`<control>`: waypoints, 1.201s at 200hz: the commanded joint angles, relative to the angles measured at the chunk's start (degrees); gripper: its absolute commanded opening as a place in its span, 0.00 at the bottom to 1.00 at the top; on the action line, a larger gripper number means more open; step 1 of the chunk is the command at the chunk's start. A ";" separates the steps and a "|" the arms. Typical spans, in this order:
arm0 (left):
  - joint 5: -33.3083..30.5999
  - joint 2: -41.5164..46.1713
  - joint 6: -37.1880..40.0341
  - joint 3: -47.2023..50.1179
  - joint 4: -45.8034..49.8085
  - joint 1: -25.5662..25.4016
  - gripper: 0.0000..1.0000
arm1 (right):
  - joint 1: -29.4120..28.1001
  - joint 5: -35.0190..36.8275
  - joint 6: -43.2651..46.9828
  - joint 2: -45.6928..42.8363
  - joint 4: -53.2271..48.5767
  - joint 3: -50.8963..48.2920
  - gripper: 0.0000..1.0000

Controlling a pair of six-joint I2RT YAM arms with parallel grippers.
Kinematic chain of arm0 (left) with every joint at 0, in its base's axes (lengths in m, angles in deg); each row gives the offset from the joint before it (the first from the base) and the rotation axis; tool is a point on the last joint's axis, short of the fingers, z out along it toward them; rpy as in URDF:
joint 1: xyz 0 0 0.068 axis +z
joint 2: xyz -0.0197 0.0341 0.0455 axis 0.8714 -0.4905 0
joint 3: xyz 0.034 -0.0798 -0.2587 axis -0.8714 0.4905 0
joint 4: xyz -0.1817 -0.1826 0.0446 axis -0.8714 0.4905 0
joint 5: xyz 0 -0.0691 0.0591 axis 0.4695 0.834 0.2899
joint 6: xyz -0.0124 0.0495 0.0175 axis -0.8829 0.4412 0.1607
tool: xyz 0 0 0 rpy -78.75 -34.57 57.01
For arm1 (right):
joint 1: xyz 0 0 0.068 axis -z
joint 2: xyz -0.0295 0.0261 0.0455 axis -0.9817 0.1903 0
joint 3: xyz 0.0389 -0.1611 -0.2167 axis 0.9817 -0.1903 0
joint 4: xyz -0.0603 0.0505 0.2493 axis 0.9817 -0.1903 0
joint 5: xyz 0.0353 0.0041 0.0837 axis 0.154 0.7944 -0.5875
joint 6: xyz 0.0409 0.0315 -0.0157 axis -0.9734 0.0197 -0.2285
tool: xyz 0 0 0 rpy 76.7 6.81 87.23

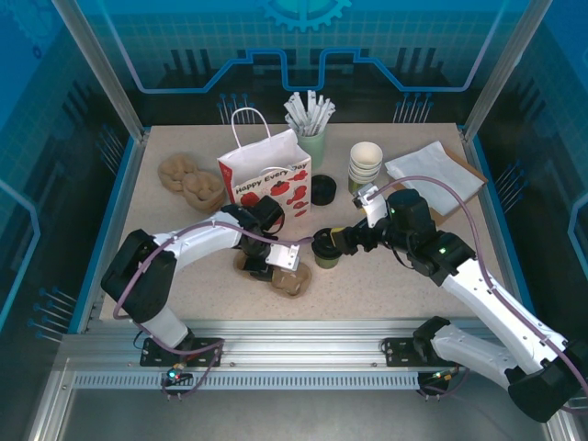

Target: Pack the takeout coffee

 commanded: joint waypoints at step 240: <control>-10.11 5.34 -22.75 3.23 -0.64 -0.49 0.40 | 0.90 -3.47 -1.07 1.38 -0.47 0.02 0.97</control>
